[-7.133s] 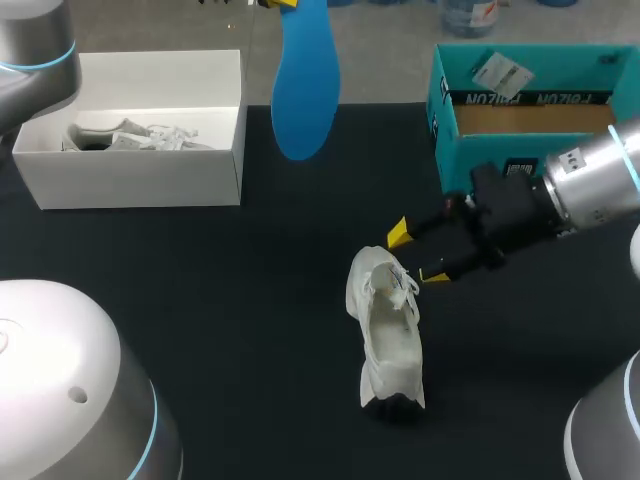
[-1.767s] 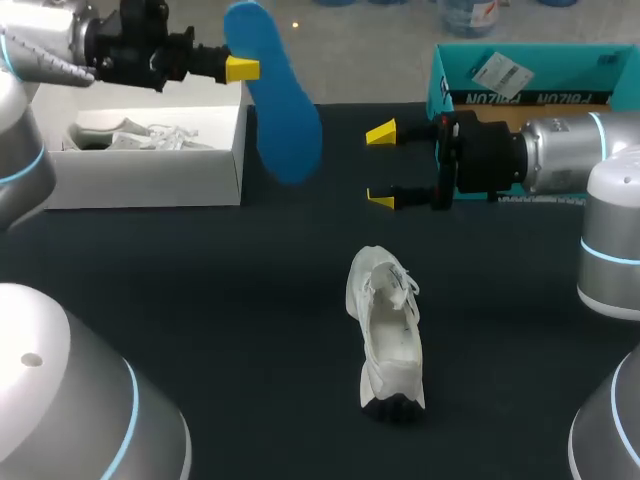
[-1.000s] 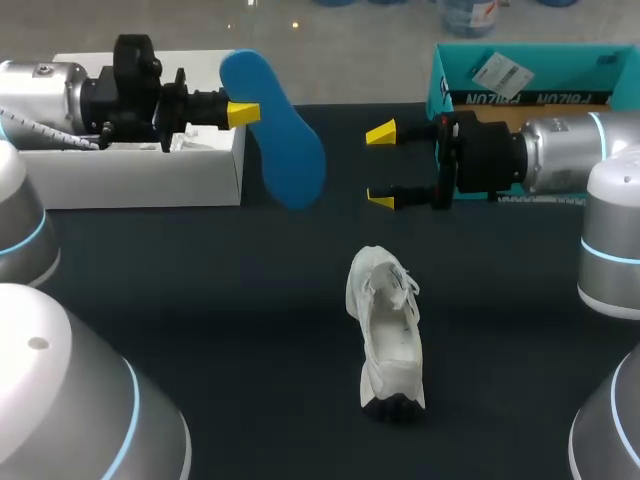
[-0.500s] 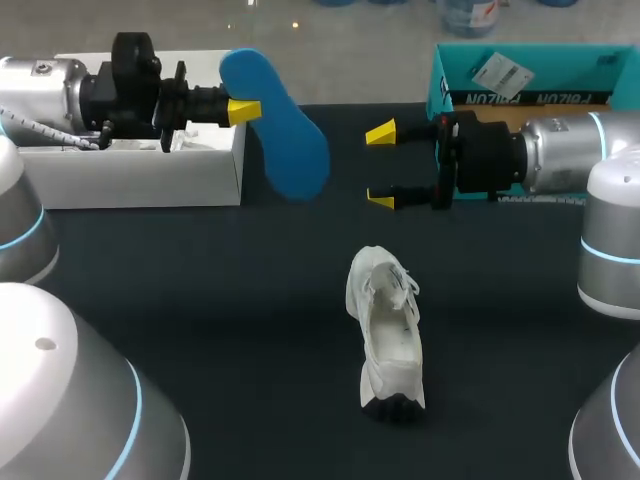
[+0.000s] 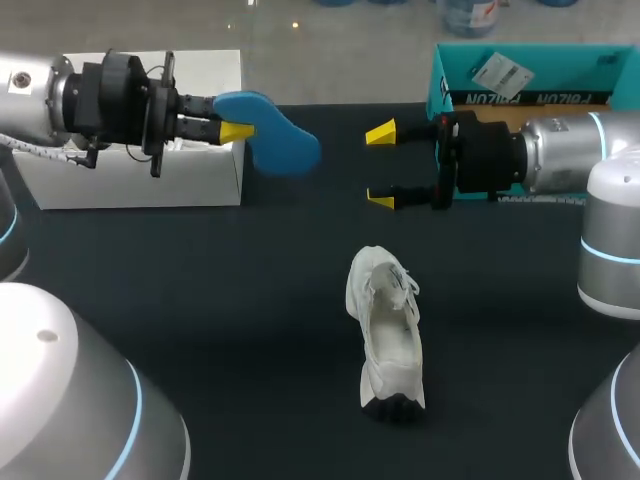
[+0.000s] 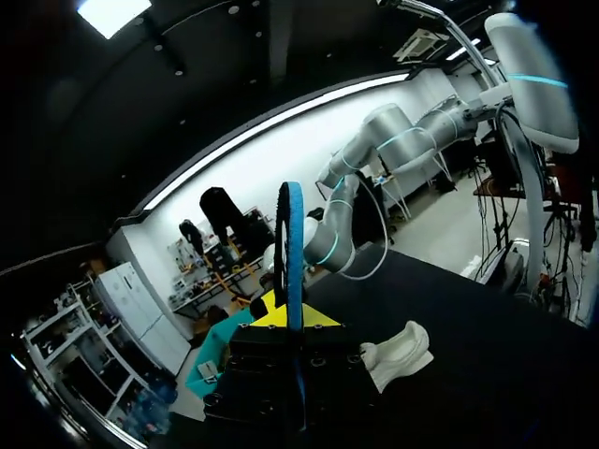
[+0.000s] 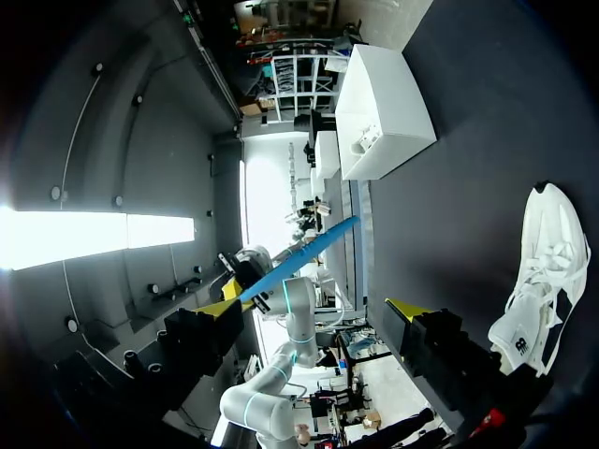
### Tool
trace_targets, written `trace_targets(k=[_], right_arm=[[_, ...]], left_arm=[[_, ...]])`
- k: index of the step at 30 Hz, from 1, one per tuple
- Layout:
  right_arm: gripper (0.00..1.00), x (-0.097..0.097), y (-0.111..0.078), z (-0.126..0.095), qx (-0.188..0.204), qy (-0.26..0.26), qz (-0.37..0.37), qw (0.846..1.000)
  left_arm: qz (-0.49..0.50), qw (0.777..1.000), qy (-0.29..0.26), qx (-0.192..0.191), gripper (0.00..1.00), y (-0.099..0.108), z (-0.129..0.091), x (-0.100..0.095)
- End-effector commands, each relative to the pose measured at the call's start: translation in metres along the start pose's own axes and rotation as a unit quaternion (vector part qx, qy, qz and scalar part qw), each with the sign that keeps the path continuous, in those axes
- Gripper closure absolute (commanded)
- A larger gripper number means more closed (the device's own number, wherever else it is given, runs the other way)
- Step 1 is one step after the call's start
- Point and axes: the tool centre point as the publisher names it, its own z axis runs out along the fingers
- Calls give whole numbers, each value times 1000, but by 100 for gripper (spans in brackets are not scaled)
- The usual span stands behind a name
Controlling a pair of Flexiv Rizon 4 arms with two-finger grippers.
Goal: Take the shoe out of the shoebox, open the shoe tongue, remove and reinsert the insole, then place the shoe into the shoebox
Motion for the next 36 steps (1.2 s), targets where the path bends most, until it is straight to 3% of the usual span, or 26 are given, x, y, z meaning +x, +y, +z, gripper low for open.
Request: trace_targets(k=[1,14,19,36], right_arm=[[0,0,0,1,-1,-1,0,1000],[0,0,0,1,-1,-1,0,1000],[0,0,0,1,-1,-1,0,1000],[0,0,0,1,-1,-1,0,1000]], left_arm=[[72,997,-15,-3,100,1,1,19],[128,992,18,0,100,9,40,59],[186,982,0,-13,100,1,49,56],[186,982,-2,-15,100,-2,48,54]])
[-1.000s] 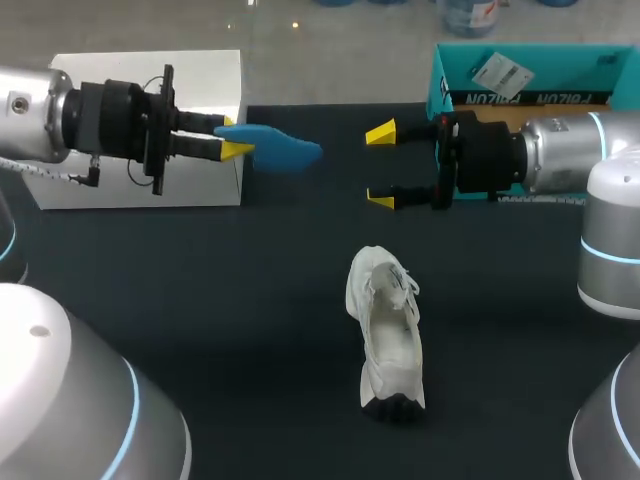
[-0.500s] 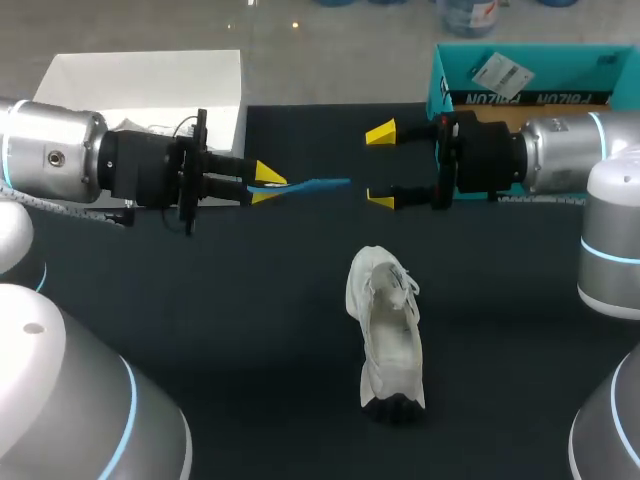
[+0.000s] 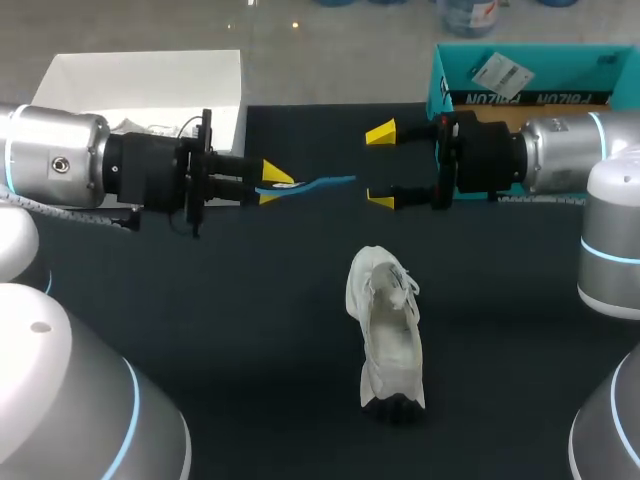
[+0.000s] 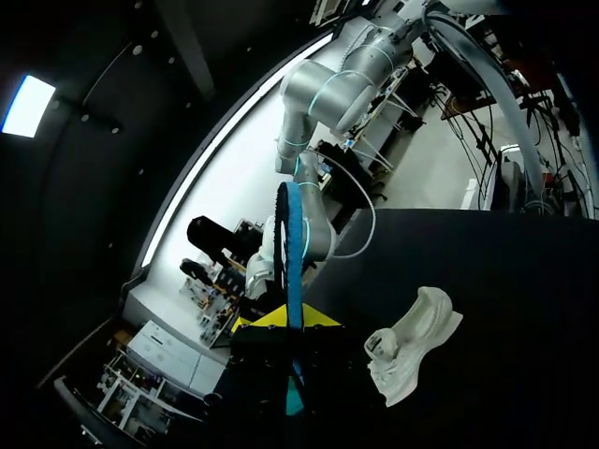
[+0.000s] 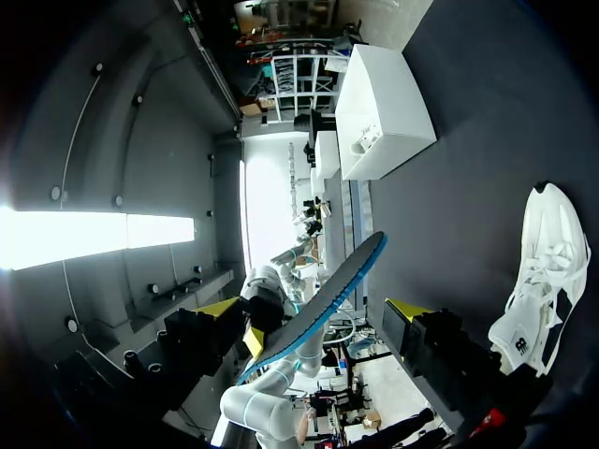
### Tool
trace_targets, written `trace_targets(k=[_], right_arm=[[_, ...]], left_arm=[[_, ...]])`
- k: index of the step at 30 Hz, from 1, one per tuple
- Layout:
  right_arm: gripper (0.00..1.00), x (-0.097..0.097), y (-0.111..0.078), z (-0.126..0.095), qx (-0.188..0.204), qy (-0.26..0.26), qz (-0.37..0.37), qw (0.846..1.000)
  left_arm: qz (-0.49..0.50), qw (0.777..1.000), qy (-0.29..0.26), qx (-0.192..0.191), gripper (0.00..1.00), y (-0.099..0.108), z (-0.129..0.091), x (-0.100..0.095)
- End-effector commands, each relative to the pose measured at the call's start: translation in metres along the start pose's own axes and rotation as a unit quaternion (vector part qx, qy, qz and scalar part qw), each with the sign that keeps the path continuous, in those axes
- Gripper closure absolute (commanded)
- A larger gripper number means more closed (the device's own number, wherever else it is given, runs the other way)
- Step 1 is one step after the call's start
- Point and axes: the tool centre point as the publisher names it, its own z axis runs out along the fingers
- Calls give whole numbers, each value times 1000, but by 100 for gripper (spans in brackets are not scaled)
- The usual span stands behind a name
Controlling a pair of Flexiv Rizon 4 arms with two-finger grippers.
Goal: Take the shoe out of the shoebox, open the shoe tongue, remove and reinsert the insole, then place the shoe into the shoebox
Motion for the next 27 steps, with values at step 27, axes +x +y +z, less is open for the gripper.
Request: trace_targets(k=[27], right_arm=[[0,0,0,1,-1,0,0,1000]], left_arm=[[168,981,39,-87,100,0,3,10]])
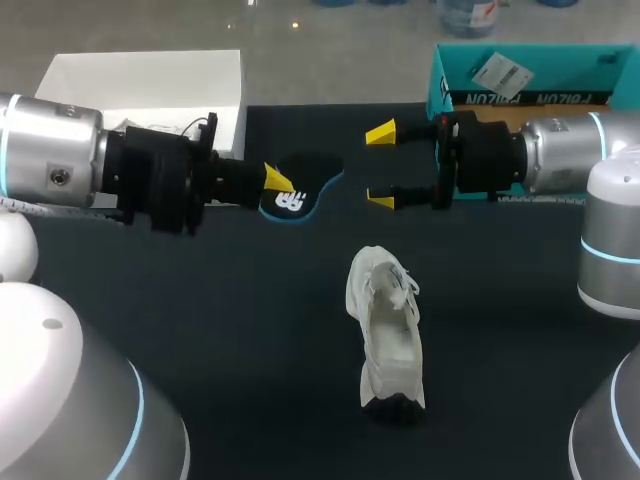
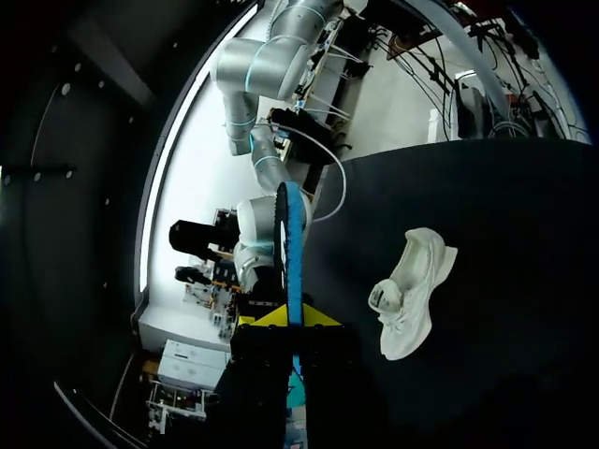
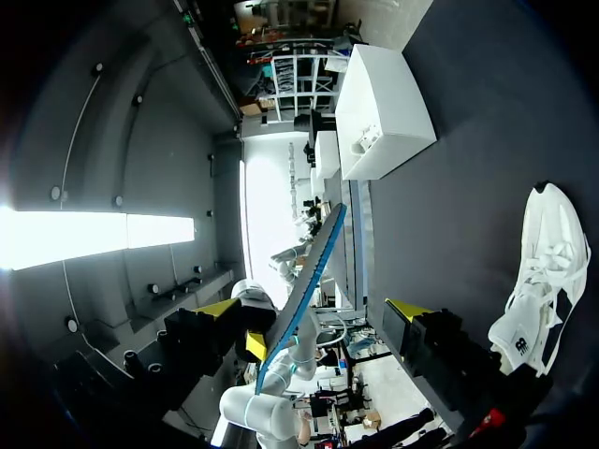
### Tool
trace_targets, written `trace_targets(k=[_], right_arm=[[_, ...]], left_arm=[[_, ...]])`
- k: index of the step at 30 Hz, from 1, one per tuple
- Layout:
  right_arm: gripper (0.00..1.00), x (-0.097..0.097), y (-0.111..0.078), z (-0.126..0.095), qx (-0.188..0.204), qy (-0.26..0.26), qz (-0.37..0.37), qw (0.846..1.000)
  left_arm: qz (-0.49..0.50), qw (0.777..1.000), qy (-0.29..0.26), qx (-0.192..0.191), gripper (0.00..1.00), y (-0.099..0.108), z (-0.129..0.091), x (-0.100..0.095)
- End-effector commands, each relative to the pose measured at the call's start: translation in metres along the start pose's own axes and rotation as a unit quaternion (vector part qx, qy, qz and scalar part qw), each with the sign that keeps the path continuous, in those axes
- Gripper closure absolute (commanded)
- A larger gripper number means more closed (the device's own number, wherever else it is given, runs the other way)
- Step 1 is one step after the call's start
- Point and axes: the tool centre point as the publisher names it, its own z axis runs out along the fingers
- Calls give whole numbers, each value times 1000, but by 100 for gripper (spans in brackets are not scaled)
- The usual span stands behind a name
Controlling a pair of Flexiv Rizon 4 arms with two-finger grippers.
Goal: Take the shoe out of the shoebox, open the shoe tongue, remove and reinsert the insole, then place the shoe into the shoebox
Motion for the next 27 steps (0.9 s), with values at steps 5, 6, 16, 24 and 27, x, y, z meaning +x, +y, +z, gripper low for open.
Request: trace_targets(k=[5,6,16,24,27], right_arm=[[0,0,0,1,-1,0,0,1000],[0,0,0,1,-1,0,0,1000],[0,0,0,1,-1,0,0,1000],[0,0,0,1,-1,0,0,1000],[68,0,0,1,-1,0,0,1000]], left_arm=[[24,1000,-8,-8,100,-3,22,1],[24,1000,-9,-7,100,-2,27,0],[42,999,-4,14,100,0,79,-8],[48,999,-7,16,100,-2,102,-7],[51,999,-9,10,100,-1,103,-7]])
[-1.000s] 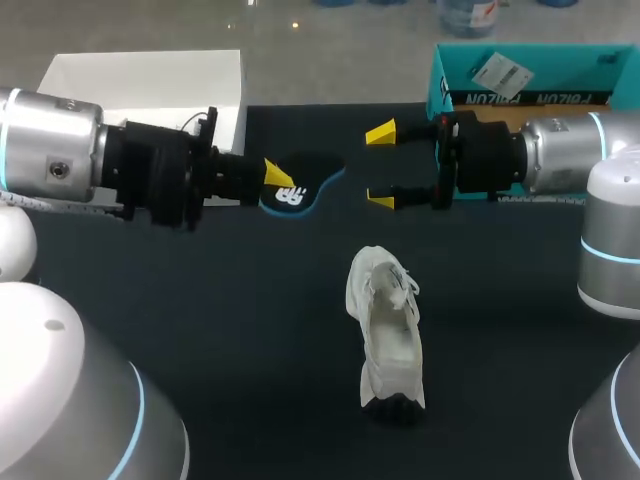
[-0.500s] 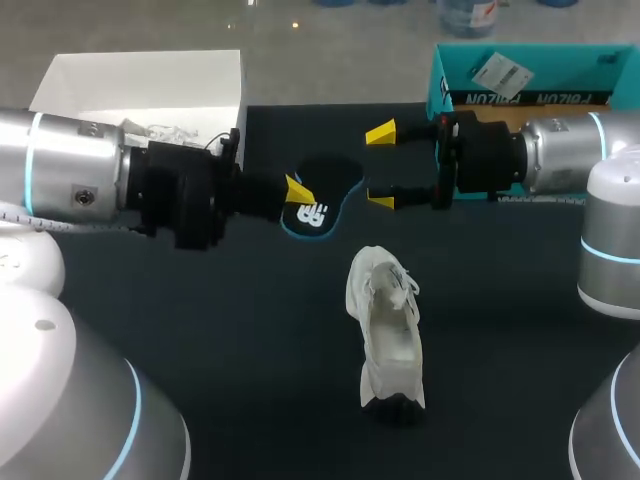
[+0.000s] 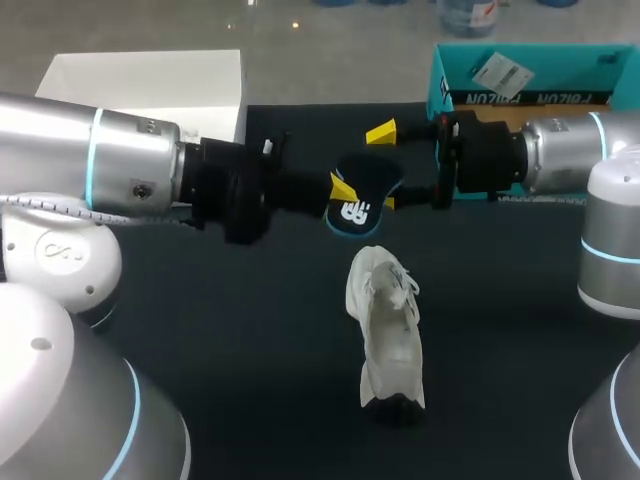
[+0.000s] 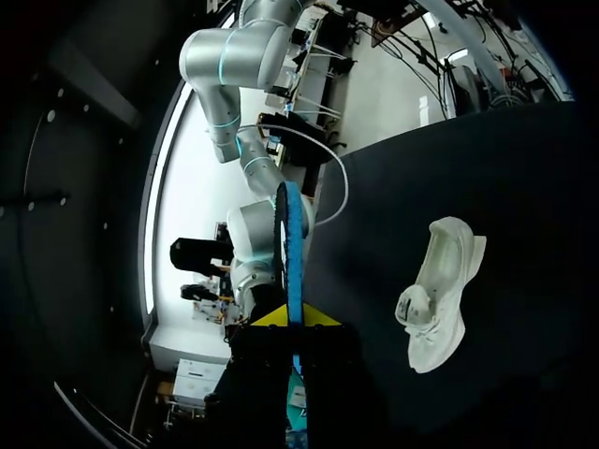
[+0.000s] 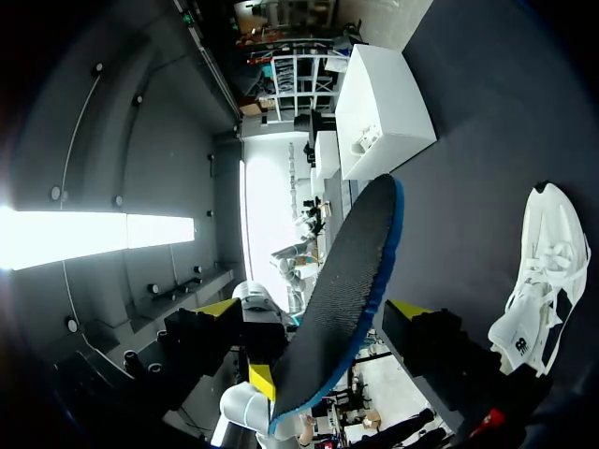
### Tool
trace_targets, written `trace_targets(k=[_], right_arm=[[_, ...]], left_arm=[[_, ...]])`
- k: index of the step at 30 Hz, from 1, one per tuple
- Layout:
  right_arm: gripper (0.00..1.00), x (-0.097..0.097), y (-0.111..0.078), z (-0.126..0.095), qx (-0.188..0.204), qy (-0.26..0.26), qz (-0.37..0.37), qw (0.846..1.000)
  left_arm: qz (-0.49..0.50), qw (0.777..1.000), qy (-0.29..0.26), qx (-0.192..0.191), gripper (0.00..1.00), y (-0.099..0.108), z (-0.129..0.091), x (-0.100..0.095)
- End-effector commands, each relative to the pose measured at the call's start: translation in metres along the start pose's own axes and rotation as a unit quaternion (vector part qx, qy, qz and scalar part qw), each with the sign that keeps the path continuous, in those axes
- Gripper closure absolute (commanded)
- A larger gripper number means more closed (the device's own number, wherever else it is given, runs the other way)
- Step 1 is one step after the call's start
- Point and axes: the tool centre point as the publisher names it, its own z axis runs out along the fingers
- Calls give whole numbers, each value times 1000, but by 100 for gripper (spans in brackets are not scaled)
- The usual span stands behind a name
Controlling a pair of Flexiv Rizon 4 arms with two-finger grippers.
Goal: Take the shoe out of the shoebox, open the shoe tongue, remove and reinsert the insole, then place the shoe into the shoebox
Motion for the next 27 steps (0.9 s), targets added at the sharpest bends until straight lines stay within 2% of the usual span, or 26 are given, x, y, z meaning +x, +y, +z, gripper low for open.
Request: trace_targets(k=[1,16,26,27], right_arm=[[100,0,0,1,-1,0,0,1000],[100,0,0,1,-1,0,0,1000],[100,0,0,1,-1,0,0,1000],[100,0,0,1,-1,0,0,1000]], left_arm=[[1,1000,-2,-6,100,4,28,-1],[3,999,-6,-38,100,16,-3,3],[5,999,-3,-37,100,13,-3,7],[3,999,-5,-34,68,13,-3,7]])
